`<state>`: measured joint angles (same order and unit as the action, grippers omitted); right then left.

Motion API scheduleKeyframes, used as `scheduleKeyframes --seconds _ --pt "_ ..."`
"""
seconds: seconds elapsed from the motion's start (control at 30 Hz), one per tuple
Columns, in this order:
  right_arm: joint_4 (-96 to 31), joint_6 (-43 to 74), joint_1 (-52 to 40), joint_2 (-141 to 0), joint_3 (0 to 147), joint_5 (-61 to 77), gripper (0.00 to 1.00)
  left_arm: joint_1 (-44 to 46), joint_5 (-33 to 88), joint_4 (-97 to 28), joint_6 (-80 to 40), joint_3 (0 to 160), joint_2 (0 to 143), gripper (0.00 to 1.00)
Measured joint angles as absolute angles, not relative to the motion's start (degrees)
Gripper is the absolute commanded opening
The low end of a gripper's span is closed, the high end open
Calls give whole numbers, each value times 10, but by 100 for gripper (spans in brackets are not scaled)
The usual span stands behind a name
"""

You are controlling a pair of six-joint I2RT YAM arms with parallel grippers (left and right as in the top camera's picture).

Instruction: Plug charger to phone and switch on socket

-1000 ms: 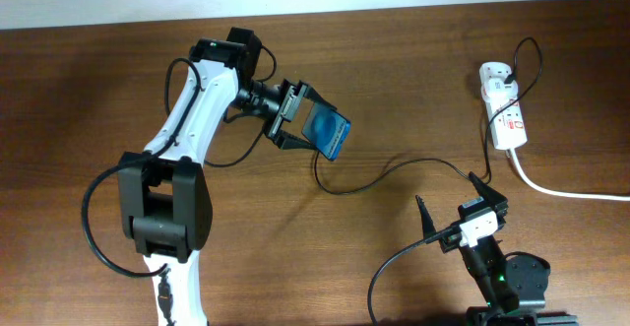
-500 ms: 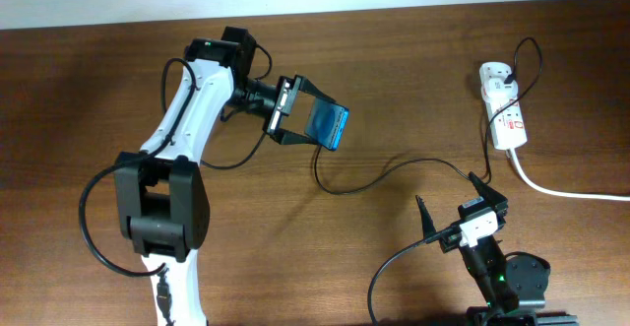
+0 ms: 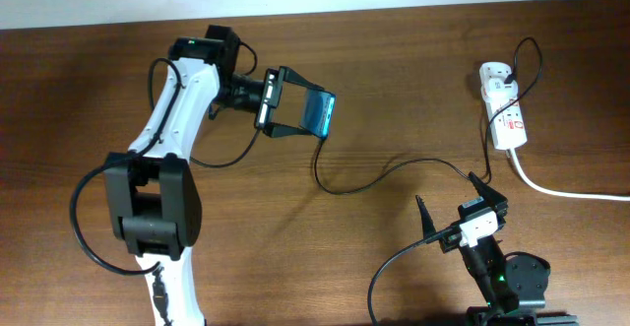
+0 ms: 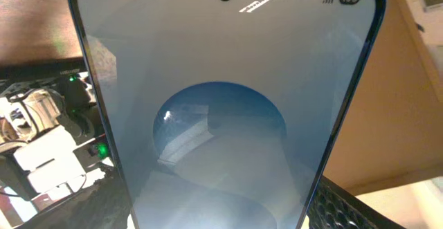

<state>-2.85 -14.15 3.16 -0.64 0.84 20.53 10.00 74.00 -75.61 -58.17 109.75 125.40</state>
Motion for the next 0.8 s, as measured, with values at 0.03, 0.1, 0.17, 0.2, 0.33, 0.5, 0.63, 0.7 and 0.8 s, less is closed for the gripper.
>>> scheduleKeyframes --seconds 0.03,0.1,0.17,0.2,0.33,0.5,0.63,0.7,0.8 --pt "-29 -142 32 -6 8 205 99 96 744 -756 -582 1098 1254 5" --pt "-29 -142 32 -6 8 205 99 91 748 -756 -582 1098 1254 4" --pt "-29 -142 32 -6 8 205 99 86 751 -756 -582 1097 1254 4" --pt "-29 -142 32 -6 8 205 99 83 753 -756 -582 1098 1254 4" --pt "-29 -142 32 -6 8 205 99 67 755 -756 -582 1098 1254 3" --pt "-29 -141 32 -6 8 205 99 41 755 -756 -582 1098 1254 3" --pt "-29 -142 32 -6 8 205 99 22 750 -756 -582 1098 1254 3" --pt "-29 -142 32 -6 8 205 99 11 746 -756 -582 1098 1254 3" --pt "-29 -142 32 -6 8 205 99 -12 740 -756 -582 1098 1254 3"
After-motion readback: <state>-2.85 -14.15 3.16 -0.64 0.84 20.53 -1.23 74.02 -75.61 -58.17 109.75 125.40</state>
